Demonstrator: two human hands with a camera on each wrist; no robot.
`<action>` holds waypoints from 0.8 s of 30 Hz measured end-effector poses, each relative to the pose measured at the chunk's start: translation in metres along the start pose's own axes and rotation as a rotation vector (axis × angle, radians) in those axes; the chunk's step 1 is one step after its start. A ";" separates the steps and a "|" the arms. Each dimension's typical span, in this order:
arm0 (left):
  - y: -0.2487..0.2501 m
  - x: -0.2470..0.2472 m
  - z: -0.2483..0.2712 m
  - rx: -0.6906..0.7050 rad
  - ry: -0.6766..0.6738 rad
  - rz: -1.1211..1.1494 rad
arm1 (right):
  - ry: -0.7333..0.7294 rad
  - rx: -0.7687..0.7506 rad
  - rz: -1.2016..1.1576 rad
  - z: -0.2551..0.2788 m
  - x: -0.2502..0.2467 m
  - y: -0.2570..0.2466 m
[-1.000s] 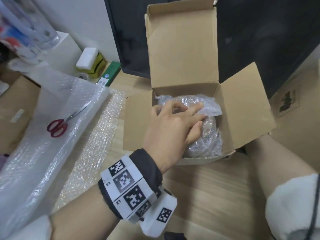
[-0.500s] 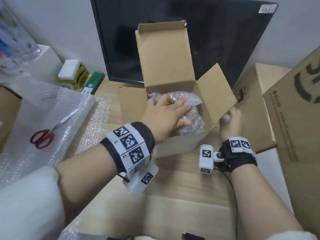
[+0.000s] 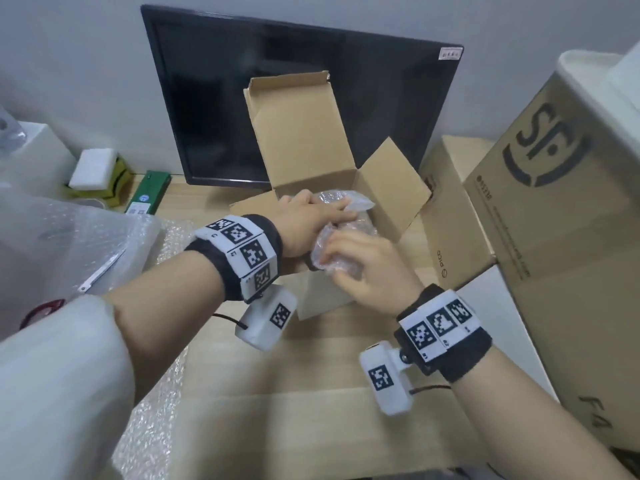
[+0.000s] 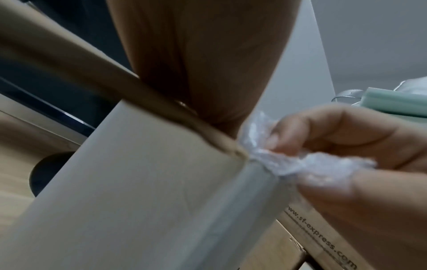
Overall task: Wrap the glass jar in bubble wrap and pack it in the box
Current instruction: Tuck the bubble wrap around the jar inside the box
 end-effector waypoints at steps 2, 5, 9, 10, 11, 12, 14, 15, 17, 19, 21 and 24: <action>0.006 -0.001 0.005 0.094 0.050 -0.064 | -0.157 0.121 0.052 -0.001 0.006 -0.005; 0.007 -0.001 0.005 0.090 0.021 -0.087 | -0.555 0.207 0.314 -0.008 0.021 -0.010; 0.010 0.003 0.003 0.085 -0.024 -0.186 | -0.864 0.426 0.095 -0.026 0.038 0.008; 0.010 0.003 0.003 0.089 -0.019 -0.206 | -0.894 0.504 0.020 -0.028 0.043 0.013; 0.009 0.004 0.003 0.094 -0.014 -0.226 | -0.867 0.571 -0.054 -0.030 0.047 0.018; 0.008 0.005 0.003 0.102 -0.008 -0.243 | -0.831 0.634 -0.112 -0.031 0.048 0.019; 0.008 0.006 0.003 0.116 0.005 -0.261 | -0.880 0.665 -0.066 -0.028 0.048 0.019; 0.008 0.006 0.004 0.118 0.013 -0.260 | -0.954 0.645 -0.026 -0.025 0.046 0.018; 0.008 0.006 0.004 0.121 0.030 -0.253 | -0.966 0.581 -0.060 -0.023 0.041 0.016; 0.006 0.006 0.005 0.130 0.054 -0.245 | -0.856 0.466 -0.119 -0.028 0.027 0.009; 0.005 0.007 0.005 0.145 0.063 -0.242 | -0.774 0.412 -0.142 -0.031 0.017 0.006; 0.005 0.007 0.005 0.146 0.058 -0.257 | -0.829 0.367 -0.090 -0.029 0.021 0.002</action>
Point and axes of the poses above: each hand's wrist, its own z-axis away from the middle knuckle, its own x-axis out of the palm, y = z × x, the point moved 5 cm from there along -z, towards the middle knuckle, and after that the axes turned 15 degrees about -x, right-handed, at the moved point
